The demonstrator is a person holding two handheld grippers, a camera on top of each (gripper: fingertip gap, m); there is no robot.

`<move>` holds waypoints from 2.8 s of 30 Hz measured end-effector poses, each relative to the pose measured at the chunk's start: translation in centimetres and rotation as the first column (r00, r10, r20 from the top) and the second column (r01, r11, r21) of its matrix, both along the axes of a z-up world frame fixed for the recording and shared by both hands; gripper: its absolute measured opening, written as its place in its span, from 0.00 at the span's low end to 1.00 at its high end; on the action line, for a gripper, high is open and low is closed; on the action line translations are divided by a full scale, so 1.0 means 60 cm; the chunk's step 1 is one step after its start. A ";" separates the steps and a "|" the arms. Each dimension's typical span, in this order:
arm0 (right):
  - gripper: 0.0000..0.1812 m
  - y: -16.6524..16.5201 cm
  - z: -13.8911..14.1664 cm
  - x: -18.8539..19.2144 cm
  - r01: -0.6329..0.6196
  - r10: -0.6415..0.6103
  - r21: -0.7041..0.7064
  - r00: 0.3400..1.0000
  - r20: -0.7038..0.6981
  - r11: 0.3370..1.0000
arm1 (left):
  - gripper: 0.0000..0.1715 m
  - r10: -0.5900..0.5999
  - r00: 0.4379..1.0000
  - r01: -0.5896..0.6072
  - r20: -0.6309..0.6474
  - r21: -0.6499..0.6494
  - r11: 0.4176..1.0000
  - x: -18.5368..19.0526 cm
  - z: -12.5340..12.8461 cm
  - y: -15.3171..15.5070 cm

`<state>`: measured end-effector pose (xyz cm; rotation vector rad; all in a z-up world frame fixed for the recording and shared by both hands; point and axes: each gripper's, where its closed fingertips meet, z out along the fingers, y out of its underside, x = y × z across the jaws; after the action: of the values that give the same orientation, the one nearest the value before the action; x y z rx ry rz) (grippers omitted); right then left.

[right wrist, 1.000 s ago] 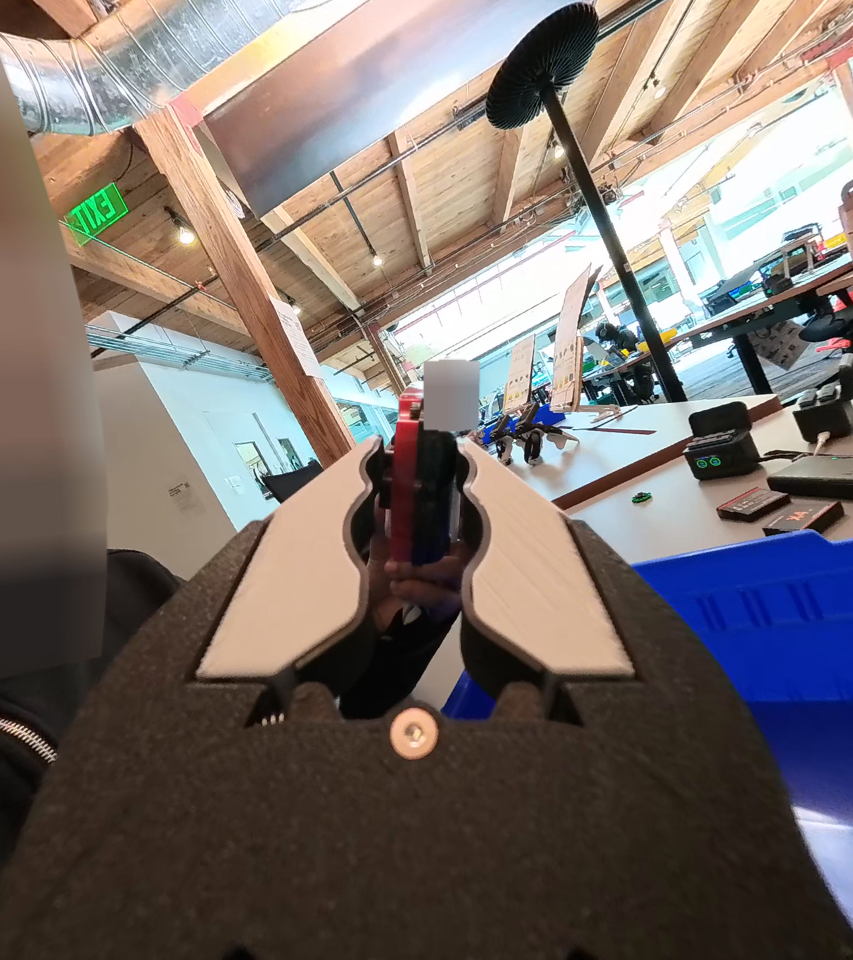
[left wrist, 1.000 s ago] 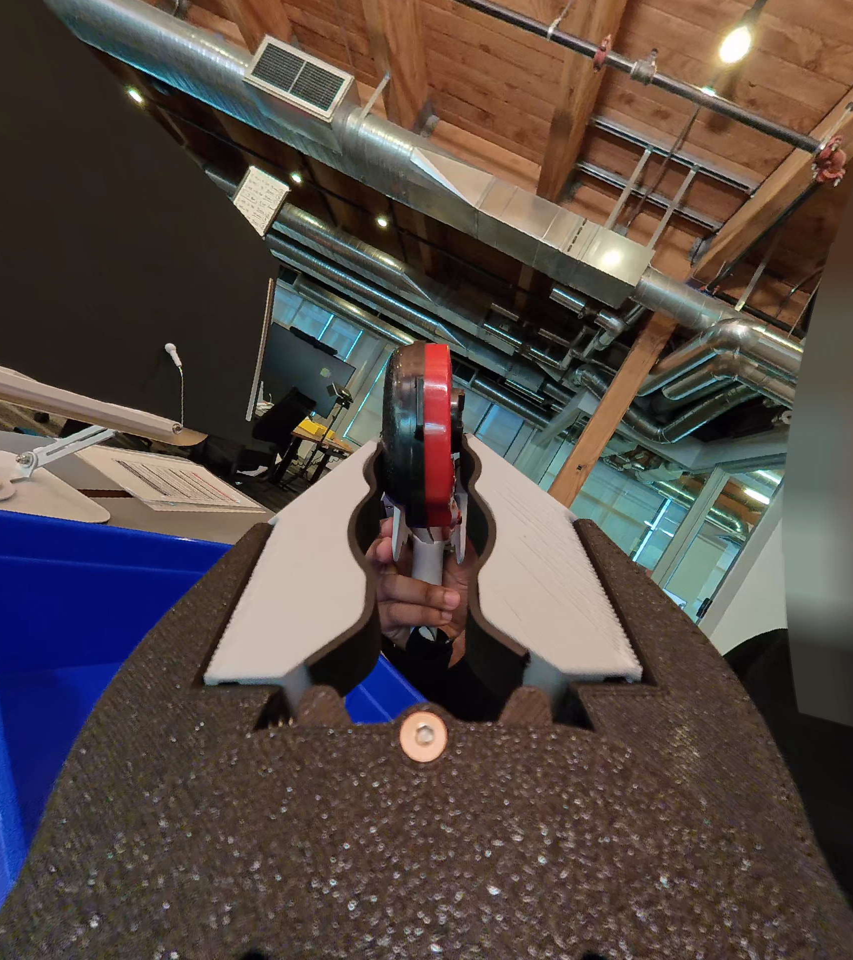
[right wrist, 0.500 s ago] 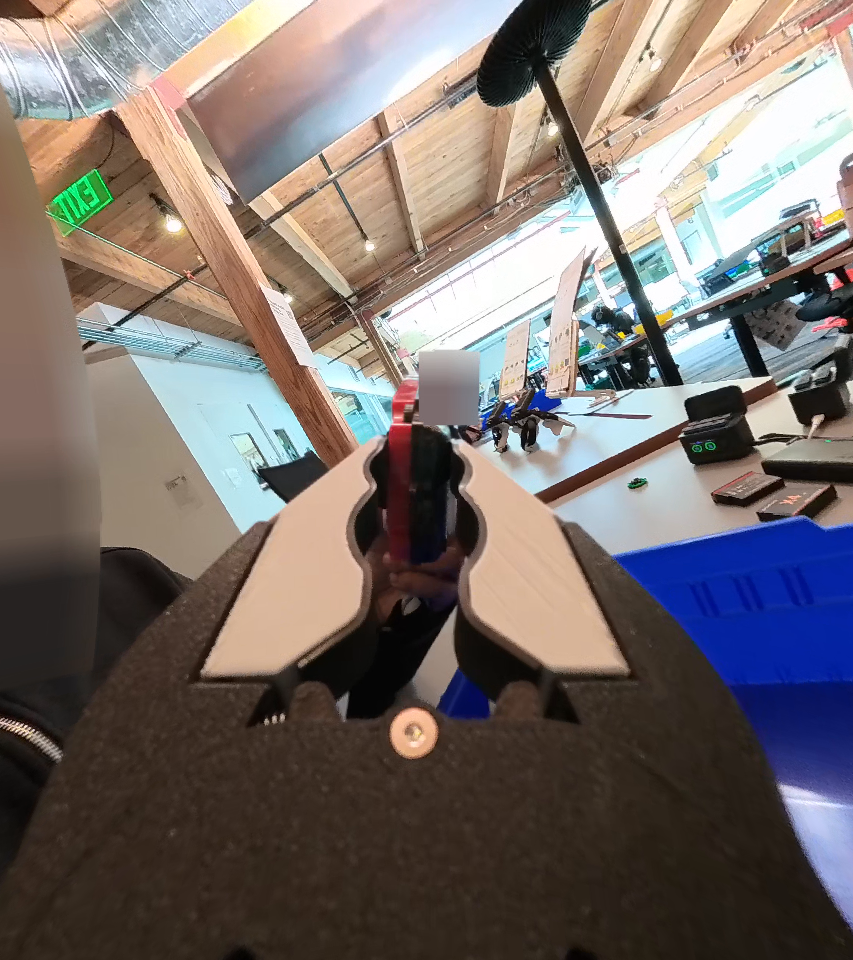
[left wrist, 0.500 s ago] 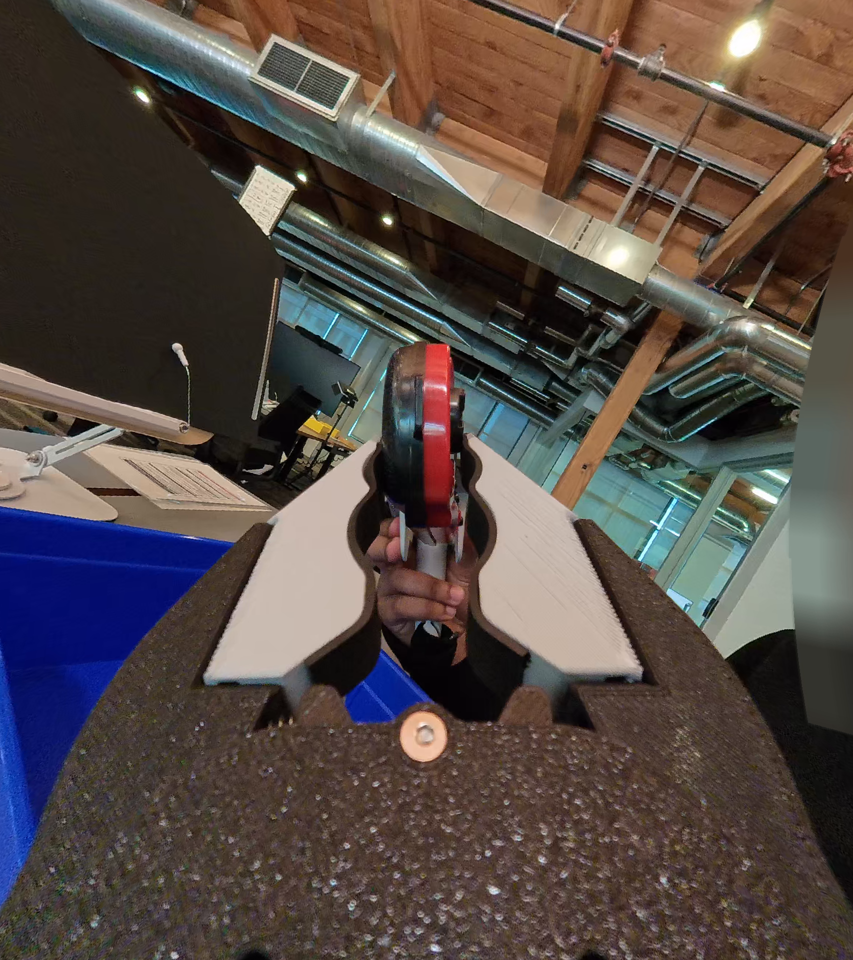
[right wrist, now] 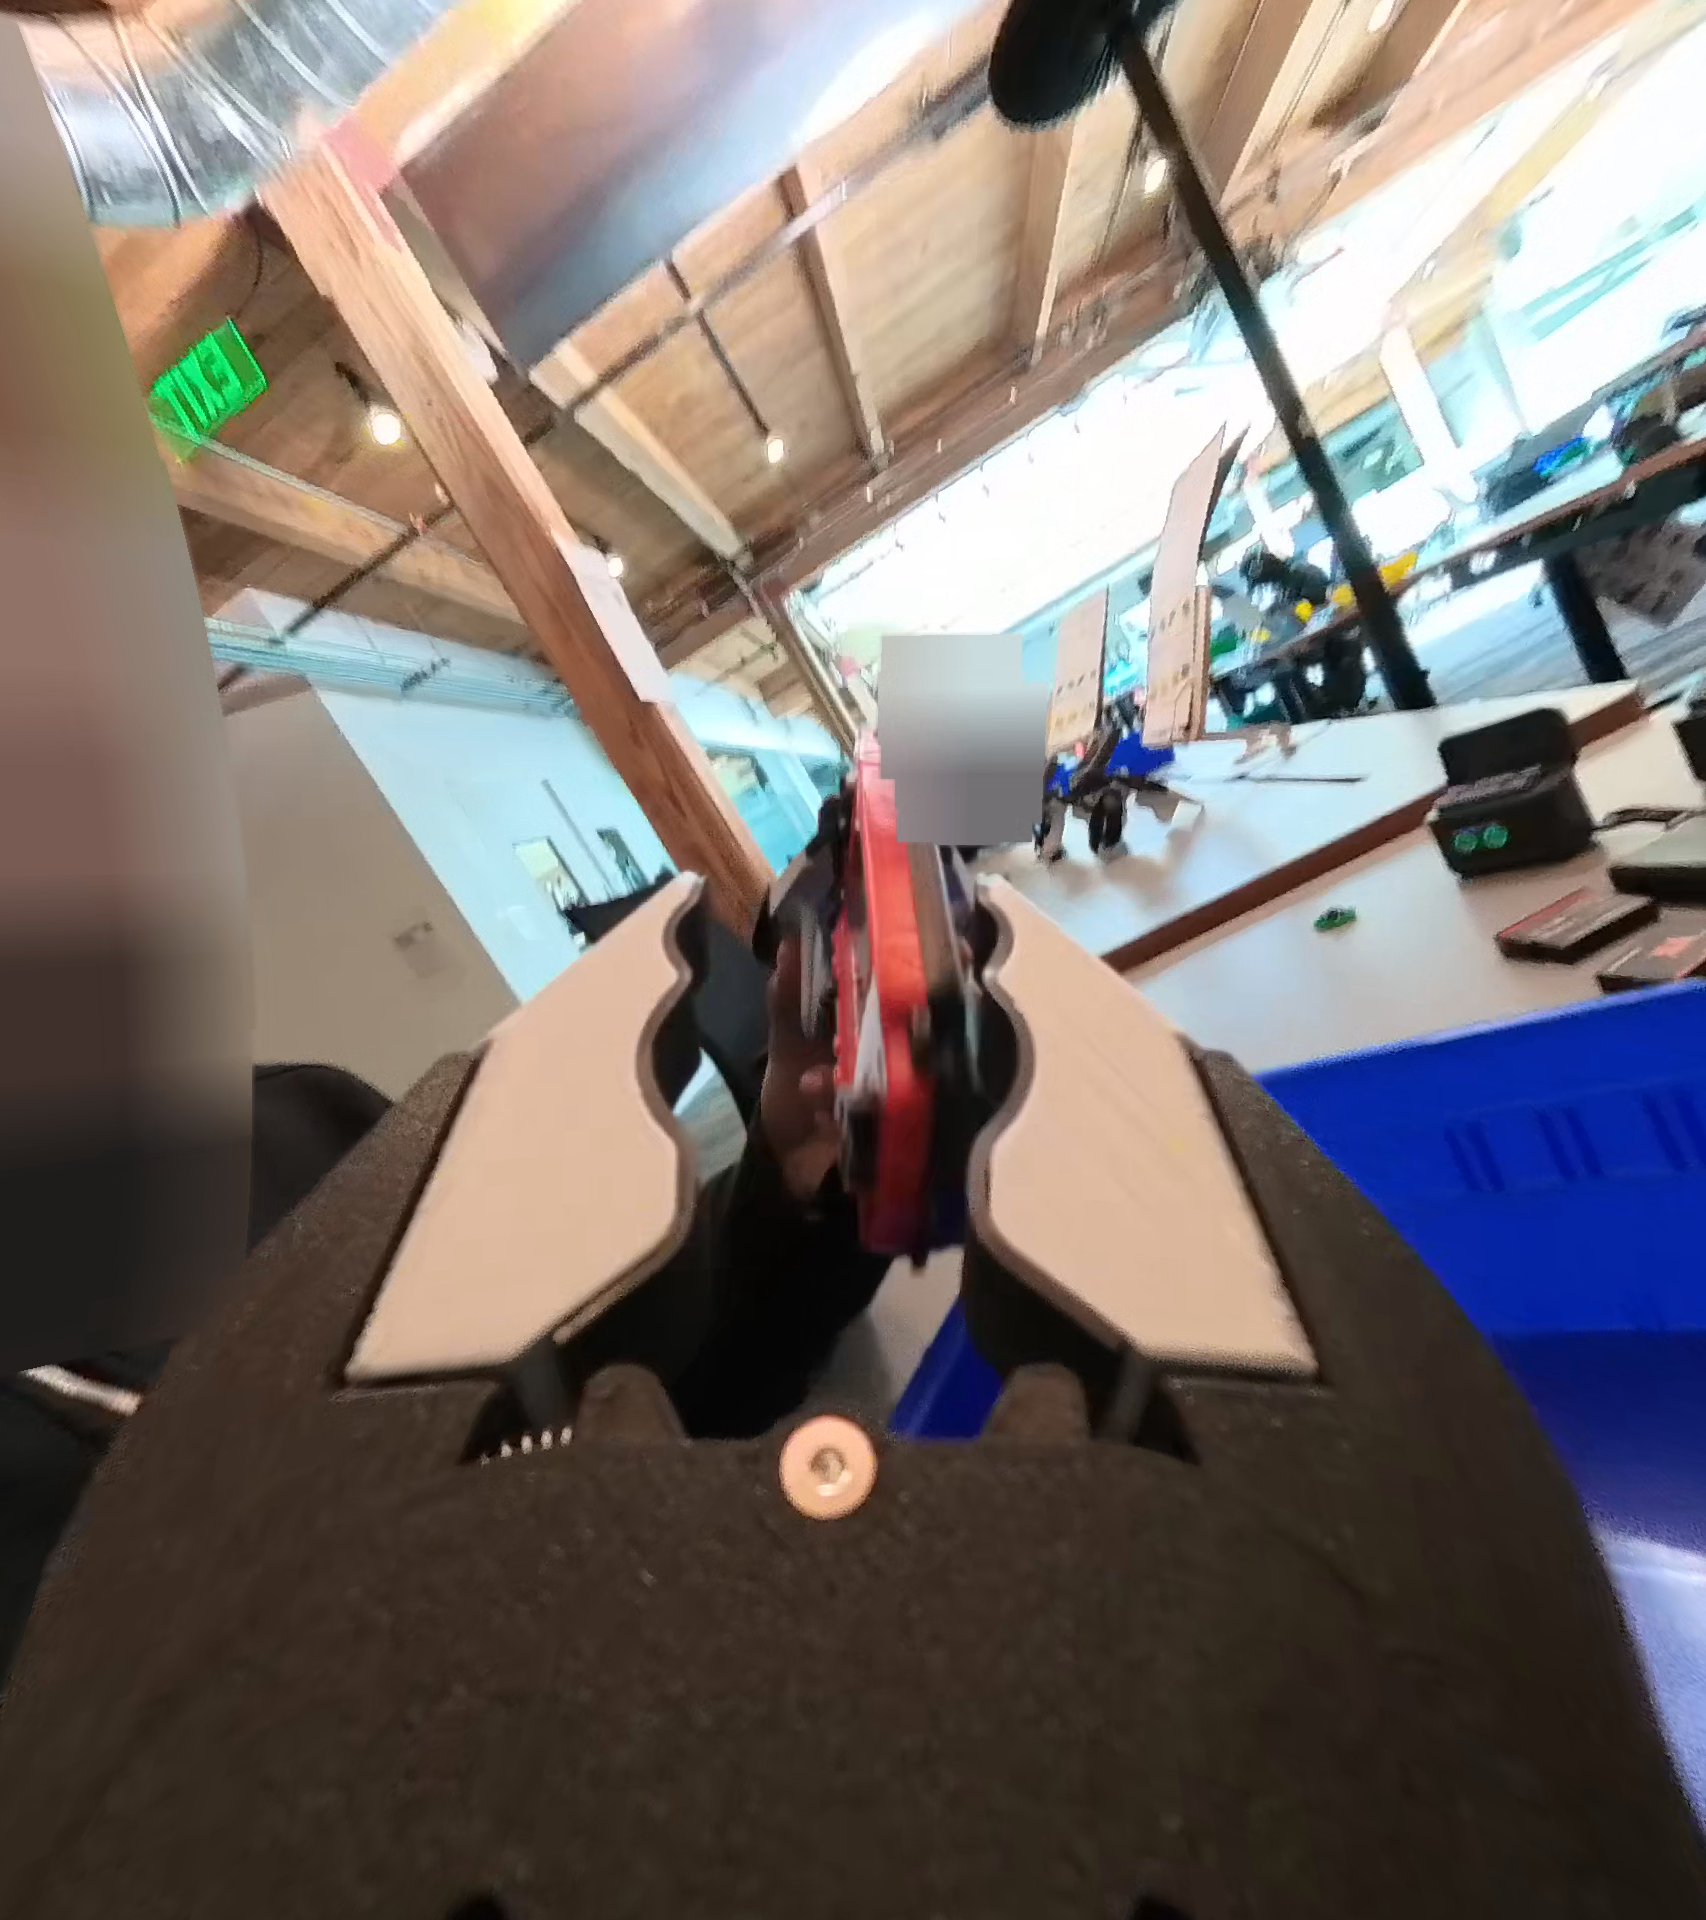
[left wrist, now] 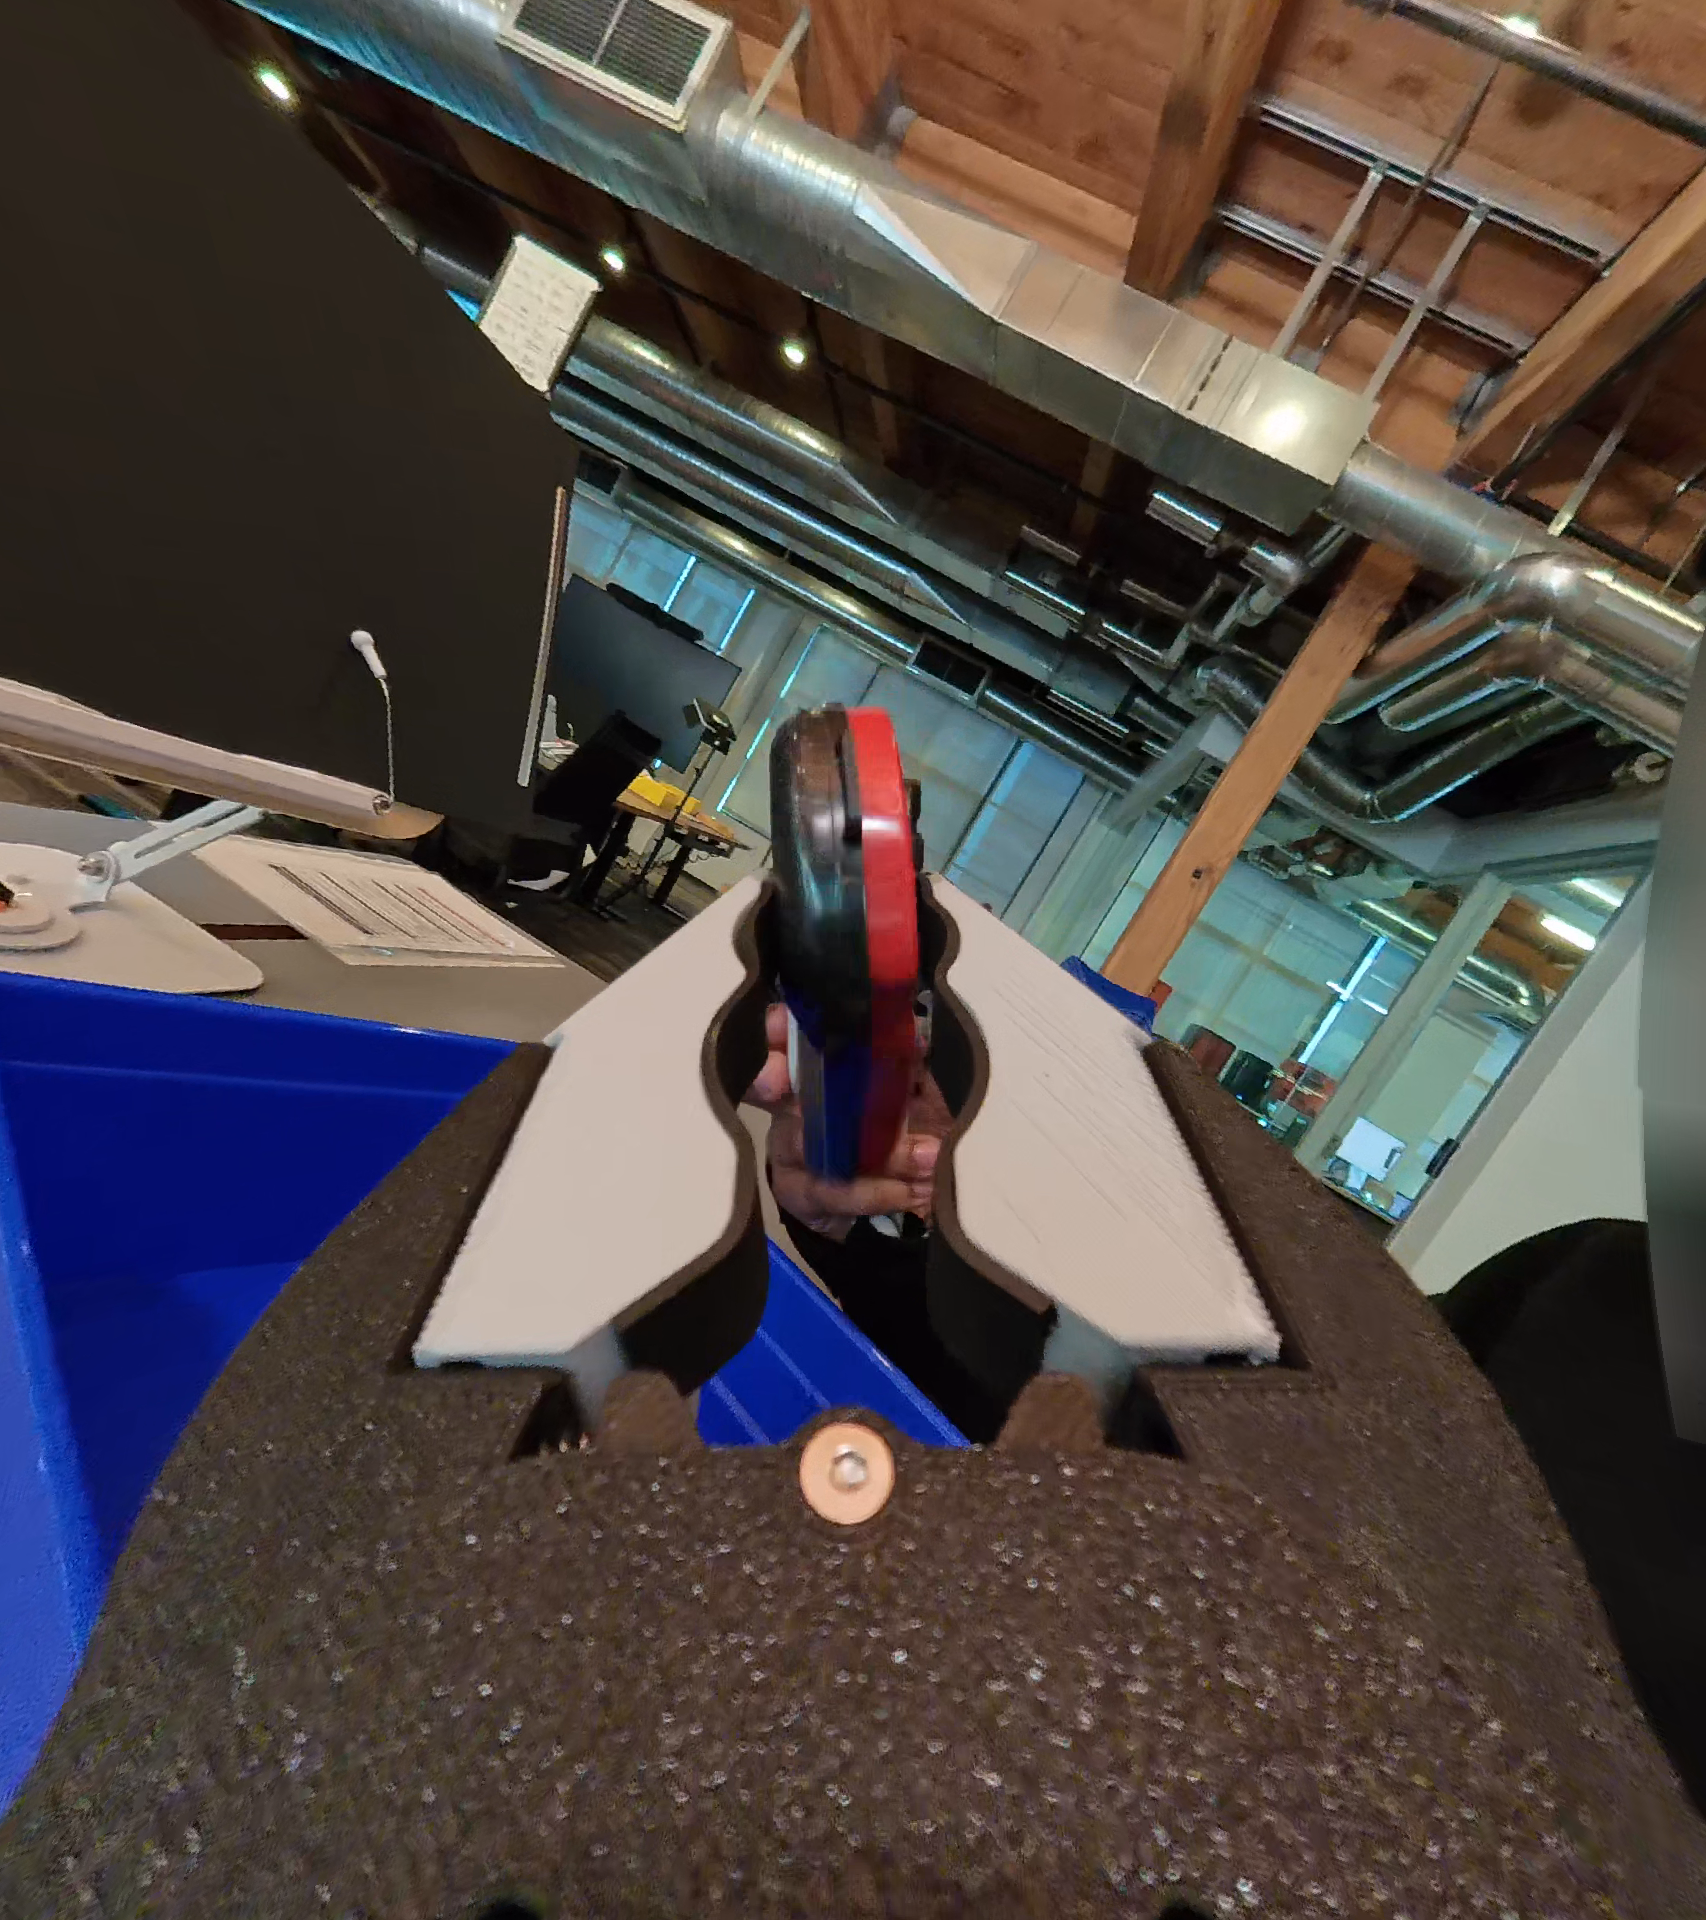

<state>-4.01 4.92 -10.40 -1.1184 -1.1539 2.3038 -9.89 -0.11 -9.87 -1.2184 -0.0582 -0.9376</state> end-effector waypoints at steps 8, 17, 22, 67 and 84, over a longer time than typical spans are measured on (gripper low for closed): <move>0.22 -0.056 -0.092 -0.032 -0.008 -0.090 0.410 0.971 0.219 0.912 | 0.14 -0.050 0.996 0.047 -0.068 -0.054 0.997 0.023 -0.010 0.004; 0.10 -0.098 -0.116 -0.048 -0.164 0.001 0.432 0.936 0.352 0.887 | 0.17 -0.110 0.986 0.086 -0.129 -0.178 0.980 0.047 -0.044 0.020; 0.10 -0.019 -0.170 -0.058 -0.125 -0.272 0.576 0.788 0.552 0.808 | 0.24 0.194 0.876 -0.308 -0.441 -0.201 0.930 -0.024 -0.064 0.025; 0.33 -0.063 -0.132 -0.035 0.091 -0.755 0.996 0.653 -0.060 0.000 | 0.25 -0.084 0.509 -0.468 -0.857 -0.357 0.808 0.012 -0.189 0.013; 0.33 -0.004 -0.168 -0.040 0.098 -0.805 0.993 0.593 -0.007 0.063 | 0.25 -0.112 0.493 -0.486 -0.863 -0.379 0.787 0.018 -0.215 0.031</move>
<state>-6.41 4.71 -20.46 -1.3101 -1.6139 0.3013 -8.82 1.77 -22.77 -2.1253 0.3367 0.0457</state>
